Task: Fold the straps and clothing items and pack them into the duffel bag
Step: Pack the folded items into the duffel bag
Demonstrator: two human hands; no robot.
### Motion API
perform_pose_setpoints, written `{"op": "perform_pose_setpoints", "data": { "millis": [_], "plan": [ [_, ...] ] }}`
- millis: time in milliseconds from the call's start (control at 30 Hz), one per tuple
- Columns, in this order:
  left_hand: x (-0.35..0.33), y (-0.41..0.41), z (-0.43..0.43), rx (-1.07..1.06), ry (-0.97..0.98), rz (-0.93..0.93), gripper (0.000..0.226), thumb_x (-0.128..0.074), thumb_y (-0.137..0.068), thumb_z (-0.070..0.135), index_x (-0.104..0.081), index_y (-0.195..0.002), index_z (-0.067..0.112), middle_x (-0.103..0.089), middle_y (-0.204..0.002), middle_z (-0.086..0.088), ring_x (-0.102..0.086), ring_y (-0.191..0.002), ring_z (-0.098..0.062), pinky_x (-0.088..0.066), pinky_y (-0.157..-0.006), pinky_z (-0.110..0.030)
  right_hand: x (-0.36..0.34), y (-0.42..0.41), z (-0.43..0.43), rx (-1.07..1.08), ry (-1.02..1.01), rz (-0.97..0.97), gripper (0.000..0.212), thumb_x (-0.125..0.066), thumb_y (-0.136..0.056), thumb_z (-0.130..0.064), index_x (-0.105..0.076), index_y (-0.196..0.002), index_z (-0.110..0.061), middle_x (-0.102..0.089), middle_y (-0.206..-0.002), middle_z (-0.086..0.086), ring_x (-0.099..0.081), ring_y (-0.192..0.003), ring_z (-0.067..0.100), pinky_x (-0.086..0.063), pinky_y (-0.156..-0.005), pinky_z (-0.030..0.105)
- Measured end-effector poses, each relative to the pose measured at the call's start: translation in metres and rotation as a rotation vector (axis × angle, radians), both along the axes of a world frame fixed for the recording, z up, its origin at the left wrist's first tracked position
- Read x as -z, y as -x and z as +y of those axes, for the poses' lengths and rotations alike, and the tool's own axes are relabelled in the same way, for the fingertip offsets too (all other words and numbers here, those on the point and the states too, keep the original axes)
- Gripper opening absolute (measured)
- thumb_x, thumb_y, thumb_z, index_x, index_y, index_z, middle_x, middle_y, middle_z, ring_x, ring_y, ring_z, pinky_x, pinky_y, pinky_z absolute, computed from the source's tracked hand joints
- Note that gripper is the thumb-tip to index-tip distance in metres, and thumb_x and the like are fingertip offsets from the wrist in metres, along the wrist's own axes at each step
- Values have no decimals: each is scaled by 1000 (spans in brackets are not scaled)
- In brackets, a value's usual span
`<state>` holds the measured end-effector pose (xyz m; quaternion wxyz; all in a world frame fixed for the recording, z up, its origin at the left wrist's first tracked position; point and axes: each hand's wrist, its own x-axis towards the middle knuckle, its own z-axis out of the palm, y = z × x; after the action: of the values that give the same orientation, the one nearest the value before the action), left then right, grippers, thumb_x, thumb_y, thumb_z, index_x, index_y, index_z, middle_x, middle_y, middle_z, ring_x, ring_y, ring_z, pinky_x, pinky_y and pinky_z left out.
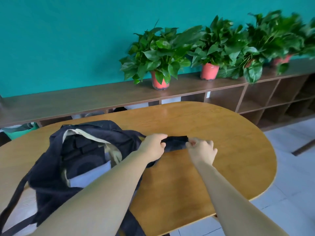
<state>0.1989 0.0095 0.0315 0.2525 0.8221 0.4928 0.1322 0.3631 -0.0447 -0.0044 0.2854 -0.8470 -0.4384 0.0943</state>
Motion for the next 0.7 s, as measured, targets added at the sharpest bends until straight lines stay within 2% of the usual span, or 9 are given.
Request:
{"op": "perform_pose_setpoints", "data": {
  "millis": [233,333,400,533,633,700],
  "plan": [
    [29,-23,34,-158,78,190,51,-42,-101,29,-28,-149,19,-40,-148,-6,-40,-134,-26,-39,-105,-38,11,-11,36,116,163,49,39,-45,-89,-56,-60,-100,-22,-65,-86,-1,-36,-115,22,-26,-84,36],
    [37,-30,42,-188,60,275,48,-45,-99,33,-35,-142,15,-50,-137,-8,-44,-127,-28,-43,-100,-42,17,-14,50,123,256,61,36,-49,-86,-55,-60,-96,-22,-62,-92,-1,-34,-112,23,-25,-81,37],
    [40,-35,46,-197,34,310,46,-49,-97,34,-38,-138,15,-53,-132,-7,-47,-123,-28,-43,-98,-43,20,-16,56,111,278,93,30,-52,-84,-51,-59,-94,-24,-61,-88,-3,-32,-112,22,-24,-82,37],
    [37,-42,52,-263,144,300,40,-54,-91,25,-45,-129,17,-55,-125,-5,-50,-116,-29,-37,-96,-38,18,-21,57,69,286,185,18,-55,-83,-43,-57,-88,-26,-58,-76,-4,-28,-109,20,-22,-80,37],
    [30,-40,48,-262,231,240,31,-62,-82,21,-56,-111,15,-61,-108,-3,-56,-104,-27,-43,-97,-41,16,-20,51,42,252,246,14,-55,-82,-36,-52,-93,-27,-57,-81,-4,-24,-100,17,-22,-81,35],
    [26,-36,40,-242,252,180,34,-67,-79,22,-59,-111,13,-62,-107,-3,-59,-102,-26,-47,-93,-40,16,-19,45,36,205,278,16,-55,-83,-35,-51,-97,-27,-57,-82,-5,-25,-101,17,-21,-82,35]
  ]
}}
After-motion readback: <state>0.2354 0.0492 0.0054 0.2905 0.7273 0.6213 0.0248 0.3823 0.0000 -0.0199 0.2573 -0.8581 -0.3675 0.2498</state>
